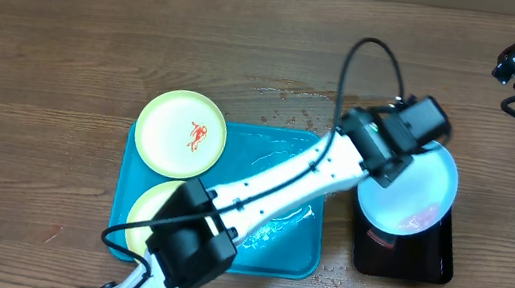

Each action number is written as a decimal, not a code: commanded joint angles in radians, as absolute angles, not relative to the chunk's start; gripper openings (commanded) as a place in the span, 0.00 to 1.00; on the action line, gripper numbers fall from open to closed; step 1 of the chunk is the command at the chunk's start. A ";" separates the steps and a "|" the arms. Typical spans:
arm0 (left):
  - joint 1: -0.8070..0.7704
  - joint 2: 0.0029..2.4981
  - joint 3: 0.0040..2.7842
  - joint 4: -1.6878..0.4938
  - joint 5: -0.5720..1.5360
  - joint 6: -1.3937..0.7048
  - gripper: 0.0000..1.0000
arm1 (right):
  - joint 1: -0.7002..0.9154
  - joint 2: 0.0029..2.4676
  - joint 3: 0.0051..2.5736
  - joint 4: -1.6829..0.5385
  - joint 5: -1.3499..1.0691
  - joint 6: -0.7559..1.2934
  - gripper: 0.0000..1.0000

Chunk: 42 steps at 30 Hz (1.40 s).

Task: Clean dirty plates on tray and stack at the side
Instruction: 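Lift the white plate with the left gripper and carry it left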

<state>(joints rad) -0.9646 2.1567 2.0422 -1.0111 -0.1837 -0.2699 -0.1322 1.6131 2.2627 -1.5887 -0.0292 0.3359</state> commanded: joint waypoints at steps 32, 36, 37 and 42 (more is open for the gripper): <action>-1.128 2.172 2.106 -0.965 -0.781 -0.015 0.04 | -0.233 1.599 2.291 -1.175 -0.142 0.159 1.00; -1.177 2.172 2.106 -0.908 -0.935 0.096 0.04 | -0.233 1.599 2.291 -1.174 -0.159 0.159 1.00; -1.188 2.172 2.106 -0.892 -0.961 0.121 0.04 | -0.233 1.599 2.291 -1.175 -0.160 0.159 1.00; -1.230 2.172 2.106 -0.833 -1.058 0.212 0.04 | -0.233 1.599 2.291 -1.183 -0.160 0.159 1.00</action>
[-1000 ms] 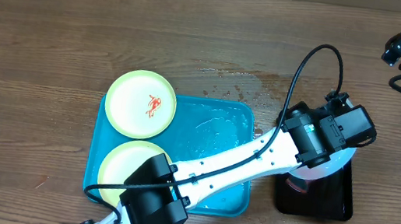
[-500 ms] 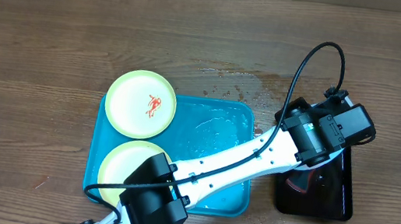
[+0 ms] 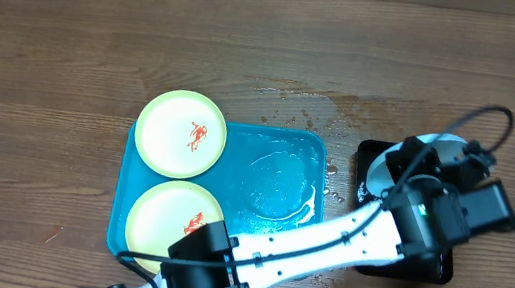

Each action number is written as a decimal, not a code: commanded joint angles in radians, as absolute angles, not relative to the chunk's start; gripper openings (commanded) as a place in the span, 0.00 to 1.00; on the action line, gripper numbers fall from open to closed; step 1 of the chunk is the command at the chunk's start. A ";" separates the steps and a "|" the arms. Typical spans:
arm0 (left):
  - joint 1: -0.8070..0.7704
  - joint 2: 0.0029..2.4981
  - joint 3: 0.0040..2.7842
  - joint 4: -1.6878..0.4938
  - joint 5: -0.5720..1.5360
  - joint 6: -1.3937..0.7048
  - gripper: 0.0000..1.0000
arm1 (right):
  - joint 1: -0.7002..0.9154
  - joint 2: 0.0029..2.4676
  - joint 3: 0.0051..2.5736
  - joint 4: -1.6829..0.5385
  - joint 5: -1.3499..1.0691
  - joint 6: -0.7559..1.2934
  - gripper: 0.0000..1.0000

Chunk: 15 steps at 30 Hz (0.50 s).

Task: Clean dirty plates on tray and stack at the side
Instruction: 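Lift the white plate with the left gripper and carry it left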

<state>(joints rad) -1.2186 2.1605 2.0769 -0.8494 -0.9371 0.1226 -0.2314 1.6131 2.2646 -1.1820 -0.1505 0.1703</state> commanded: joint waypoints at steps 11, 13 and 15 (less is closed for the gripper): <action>-1.234 2.172 2.106 -0.767 -1.153 0.315 0.04 | -0.233 1.599 2.291 -1.178 -0.194 0.160 1.00; -1.235 2.172 2.106 -0.754 -1.157 0.333 0.04 | -0.233 1.599 2.291 -1.179 -0.197 0.160 1.00; -1.235 2.172 2.106 -0.754 -1.157 0.333 0.04 | -0.233 1.599 2.291 -1.181 -0.198 0.160 1.00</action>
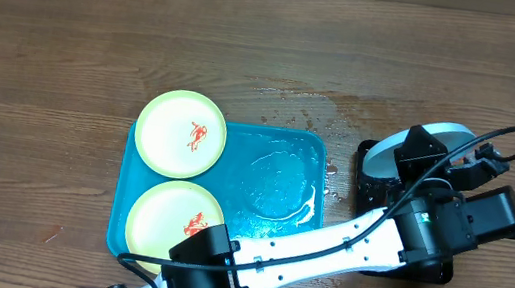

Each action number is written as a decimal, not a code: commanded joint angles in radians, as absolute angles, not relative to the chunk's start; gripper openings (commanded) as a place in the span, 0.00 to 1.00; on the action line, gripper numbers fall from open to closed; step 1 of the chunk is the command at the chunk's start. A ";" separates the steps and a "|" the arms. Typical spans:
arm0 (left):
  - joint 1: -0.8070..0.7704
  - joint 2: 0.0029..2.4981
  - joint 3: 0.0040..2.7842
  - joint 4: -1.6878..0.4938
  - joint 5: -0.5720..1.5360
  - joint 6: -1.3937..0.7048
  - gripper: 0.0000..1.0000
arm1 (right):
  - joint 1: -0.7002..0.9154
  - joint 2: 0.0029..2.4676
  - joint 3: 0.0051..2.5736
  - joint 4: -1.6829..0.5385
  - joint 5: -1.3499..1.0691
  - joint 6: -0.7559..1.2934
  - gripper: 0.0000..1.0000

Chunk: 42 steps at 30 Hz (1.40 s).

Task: Clean dirty plates on tray and stack at the side
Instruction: 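Lift the white plate with the left gripper and carry it left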

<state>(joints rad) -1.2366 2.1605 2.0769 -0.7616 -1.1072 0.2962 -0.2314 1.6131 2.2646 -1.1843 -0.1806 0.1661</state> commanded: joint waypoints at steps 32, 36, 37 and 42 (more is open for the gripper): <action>-1.191 2.157 2.115 -0.935 -0.675 -0.050 0.04 | -0.233 1.599 2.291 -1.222 -0.213 0.160 1.00; -1.117 2.136 2.165 -0.981 -0.403 -0.150 0.04 | -0.233 1.599 2.291 -1.238 -0.245 0.160 1.00; -1.089 2.131 2.180 -0.994 -0.355 -0.184 0.04 | -0.233 1.599 2.291 -1.244 -0.250 0.160 1.00; -0.900 2.098 2.228 -1.074 -0.063 -0.269 0.04 | -0.233 1.599 2.290 -1.272 -0.249 0.160 1.00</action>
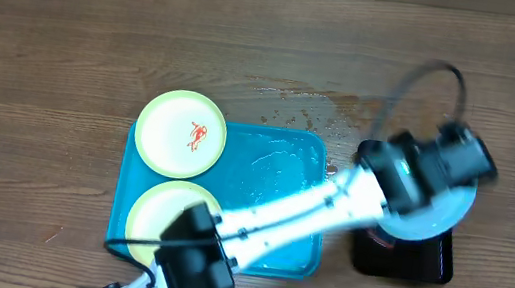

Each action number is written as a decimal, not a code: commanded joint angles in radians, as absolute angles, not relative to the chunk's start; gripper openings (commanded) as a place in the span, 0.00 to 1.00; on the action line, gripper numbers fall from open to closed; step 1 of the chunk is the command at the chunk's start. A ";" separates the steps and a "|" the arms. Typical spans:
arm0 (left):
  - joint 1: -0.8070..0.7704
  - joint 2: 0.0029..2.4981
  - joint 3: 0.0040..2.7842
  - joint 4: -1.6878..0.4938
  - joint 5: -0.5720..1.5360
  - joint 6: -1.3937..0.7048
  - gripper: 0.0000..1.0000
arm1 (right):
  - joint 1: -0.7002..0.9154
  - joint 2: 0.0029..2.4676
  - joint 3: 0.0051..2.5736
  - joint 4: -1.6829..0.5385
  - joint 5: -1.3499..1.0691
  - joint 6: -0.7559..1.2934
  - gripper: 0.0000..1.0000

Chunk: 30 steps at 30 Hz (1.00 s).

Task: Clean dirty plates on tray and stack at the side
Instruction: 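Lift the white plate with the left gripper and carry it left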

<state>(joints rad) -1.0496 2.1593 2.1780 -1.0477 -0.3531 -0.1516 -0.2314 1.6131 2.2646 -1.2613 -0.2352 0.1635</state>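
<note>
A white plate (425, 224) lies over the black tray (422, 267) at the right. My left arm reaches across from the bottom left, and its blurred wrist (428, 168) sits over the plate's far edge, hiding the fingers. Two yellow-green plates with red stains are on the wet blue tray (285, 163). One plate (181, 133) overhangs the tray's far left corner. The other plate (159, 213) is at the near left, partly under the arm. My right arm stays at the top right corner, its fingers unclear.
Water drops (294, 97) speckle the wooden table beyond the blue tray. A black cable (418, 81) loops up from the left wrist. The right arm's cables hang along the right edge.
My left wrist has moved from the near right side of the black tray to its far side. The white plate, which stood tilted at the tray's far end, now lies lower and flatter over the tray.
At first my left wrist was at the far left edge of the white plate over the black tray. Then the arm lay across the tray's near side, with the plate showing only at the far end. The wrist is now back over the plate's far edge. The yellow-green plates stayed put.
</note>
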 commanded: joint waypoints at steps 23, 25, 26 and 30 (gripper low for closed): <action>0.027 1.834 1.994 -1.199 0.213 -0.435 0.05 | -0.230 1.632 2.290 -1.499 -0.382 0.179 1.00; 0.099 1.777 1.869 -1.132 0.238 -0.451 0.05 | -0.228 1.644 2.290 -1.519 -0.387 0.178 1.00; 0.131 1.751 1.814 -1.101 0.251 -0.461 0.05 | -0.228 1.650 2.290 -1.528 -0.387 0.178 1.00; 0.277 1.640 1.556 -0.958 0.338 -0.503 0.05 | -0.212 1.666 2.290 -1.547 -0.387 0.174 1.00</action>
